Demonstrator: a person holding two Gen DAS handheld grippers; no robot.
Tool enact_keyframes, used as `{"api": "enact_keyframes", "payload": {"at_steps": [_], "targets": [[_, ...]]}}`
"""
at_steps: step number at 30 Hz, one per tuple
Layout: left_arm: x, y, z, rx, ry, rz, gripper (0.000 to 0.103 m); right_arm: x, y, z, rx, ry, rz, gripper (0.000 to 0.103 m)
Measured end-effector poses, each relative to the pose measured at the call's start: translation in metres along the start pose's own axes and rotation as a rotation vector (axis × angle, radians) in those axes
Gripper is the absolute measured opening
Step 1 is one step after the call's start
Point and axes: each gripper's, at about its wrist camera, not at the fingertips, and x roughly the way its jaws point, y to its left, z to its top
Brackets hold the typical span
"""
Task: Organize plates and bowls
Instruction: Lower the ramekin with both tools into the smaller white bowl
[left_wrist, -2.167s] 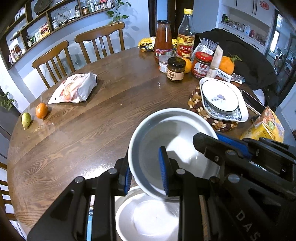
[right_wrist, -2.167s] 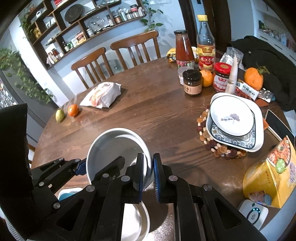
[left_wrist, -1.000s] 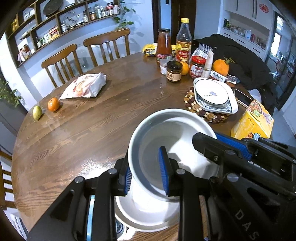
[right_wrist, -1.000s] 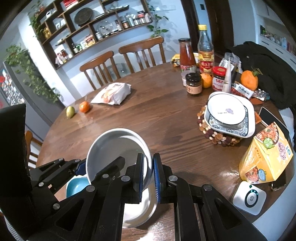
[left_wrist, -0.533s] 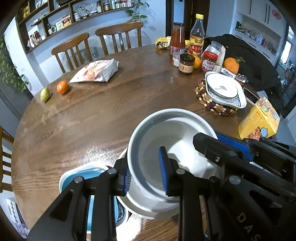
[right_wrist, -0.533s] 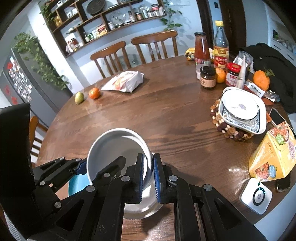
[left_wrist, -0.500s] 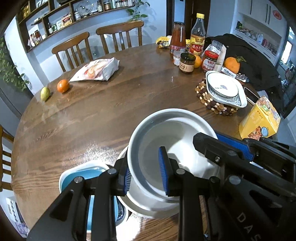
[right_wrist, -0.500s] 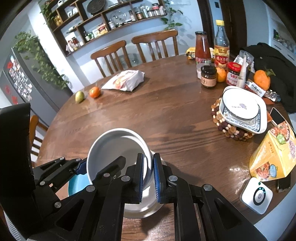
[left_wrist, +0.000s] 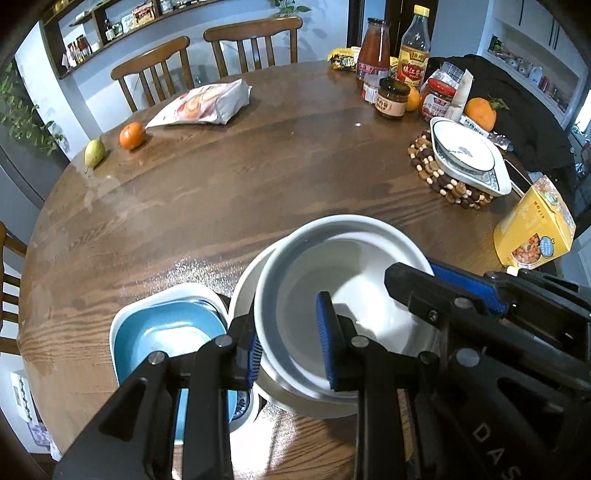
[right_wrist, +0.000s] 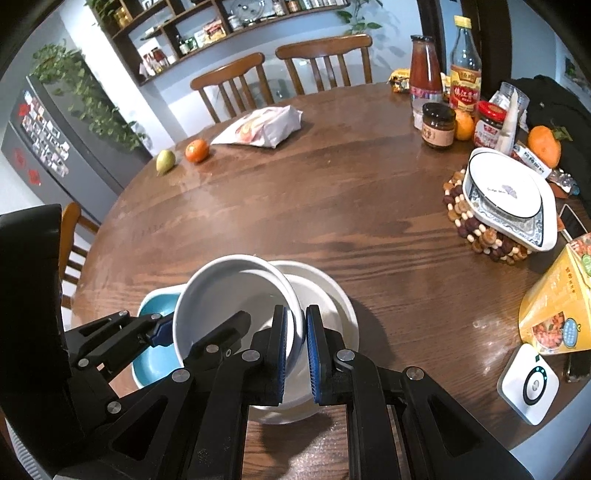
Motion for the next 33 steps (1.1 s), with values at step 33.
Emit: {"api": "enact_keyframes", "payload": {"at_steps": [33], "targets": [[0.041,0.006,-0.004,-0.027,0.11,-0.022,0.023,0.045,-0.009,-0.001,-0.005,0.122,-0.005,0.014]]}}
